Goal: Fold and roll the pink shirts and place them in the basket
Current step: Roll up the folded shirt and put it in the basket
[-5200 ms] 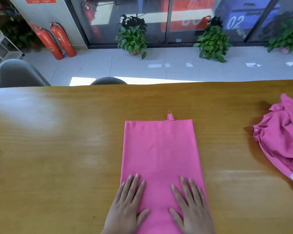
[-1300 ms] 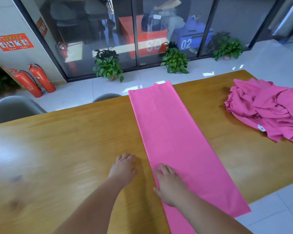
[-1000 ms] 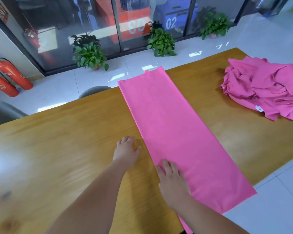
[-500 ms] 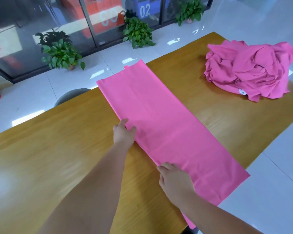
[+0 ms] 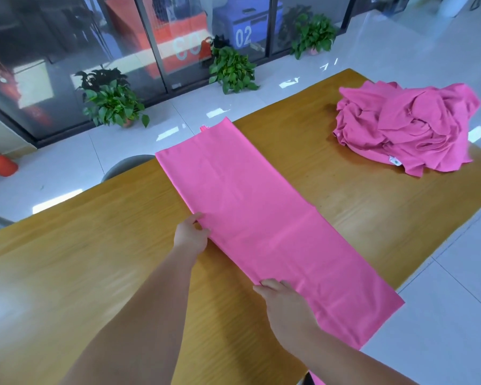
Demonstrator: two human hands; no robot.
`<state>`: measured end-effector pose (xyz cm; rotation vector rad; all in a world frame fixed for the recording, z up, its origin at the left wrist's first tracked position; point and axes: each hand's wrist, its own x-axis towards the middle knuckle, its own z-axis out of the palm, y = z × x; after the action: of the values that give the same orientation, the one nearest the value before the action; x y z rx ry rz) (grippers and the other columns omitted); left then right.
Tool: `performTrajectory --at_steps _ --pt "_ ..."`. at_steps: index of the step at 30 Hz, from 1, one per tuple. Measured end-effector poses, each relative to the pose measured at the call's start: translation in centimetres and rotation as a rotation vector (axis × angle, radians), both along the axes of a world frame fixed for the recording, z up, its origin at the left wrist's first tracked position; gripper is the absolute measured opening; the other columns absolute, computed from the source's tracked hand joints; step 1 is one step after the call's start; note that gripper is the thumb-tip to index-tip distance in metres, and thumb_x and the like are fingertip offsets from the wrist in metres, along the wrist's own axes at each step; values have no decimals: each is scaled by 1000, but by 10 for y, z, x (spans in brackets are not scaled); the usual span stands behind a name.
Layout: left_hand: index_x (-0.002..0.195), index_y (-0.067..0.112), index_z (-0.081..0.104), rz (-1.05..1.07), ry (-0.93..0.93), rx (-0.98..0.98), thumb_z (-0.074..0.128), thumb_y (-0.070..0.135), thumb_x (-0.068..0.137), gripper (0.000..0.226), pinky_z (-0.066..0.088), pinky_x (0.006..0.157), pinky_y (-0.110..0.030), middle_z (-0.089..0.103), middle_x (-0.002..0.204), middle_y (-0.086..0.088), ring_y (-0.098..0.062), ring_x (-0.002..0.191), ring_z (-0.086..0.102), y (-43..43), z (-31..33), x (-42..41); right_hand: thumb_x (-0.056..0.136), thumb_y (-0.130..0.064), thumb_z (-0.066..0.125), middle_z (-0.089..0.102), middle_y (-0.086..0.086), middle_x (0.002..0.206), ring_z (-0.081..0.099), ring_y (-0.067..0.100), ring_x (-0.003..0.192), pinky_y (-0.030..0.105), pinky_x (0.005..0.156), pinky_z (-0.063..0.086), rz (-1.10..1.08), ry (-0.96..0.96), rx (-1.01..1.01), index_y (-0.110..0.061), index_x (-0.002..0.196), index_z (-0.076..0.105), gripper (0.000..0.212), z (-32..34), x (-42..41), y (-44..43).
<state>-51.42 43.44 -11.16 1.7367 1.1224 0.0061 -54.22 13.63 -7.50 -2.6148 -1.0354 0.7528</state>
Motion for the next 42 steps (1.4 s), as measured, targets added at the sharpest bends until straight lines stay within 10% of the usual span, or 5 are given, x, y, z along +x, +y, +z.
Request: performTrajectory --at_steps 3,9,23,34,42 --pt "139 32 66 73 -15 -50 70 11 88 55 58 66 -36 76 99 -5 -27 79 72 -1 2 -21 109 -41 46 39 -17 158 36 9 146 27 118 39 -10 49 56 -31 161 40 53 15 -12 -1" --pt "136 30 66 176 -174 -231 71 30 92 45 59 80 -43 71 91 -3 -21 79 64 -5 21 -27 77 -103 32 26 -16 166 27 14 151 37 125 30 60 52 -67 -27 166 27 117 53 -19 -2" --pt "161 33 41 55 -326 -249 75 59 78 94 48 114 -55 50 159 -1 -26 141 54 -50 79 32 83 -100 28 23 -21 170 25 2 153 32 124 32 -126 172 167 -35 166 27 106 71 39 -46" --pt "163 30 36 79 -315 -207 72 40 100 73 59 99 -47 60 136 1 -5 76 56 -100 96 110 93 -81 39 29 -18 167 27 -2 146 29 127 22 -173 299 272 -33 164 34 86 79 123 -90" --pt "168 39 20 -95 -155 -110 61 62 99 83 40 115 -44 41 166 -4 -32 145 50 -150 79 157 59 -111 33 44 -10 161 44 3 142 23 121 31 -378 481 324 -27 157 50 130 21 185 -119"
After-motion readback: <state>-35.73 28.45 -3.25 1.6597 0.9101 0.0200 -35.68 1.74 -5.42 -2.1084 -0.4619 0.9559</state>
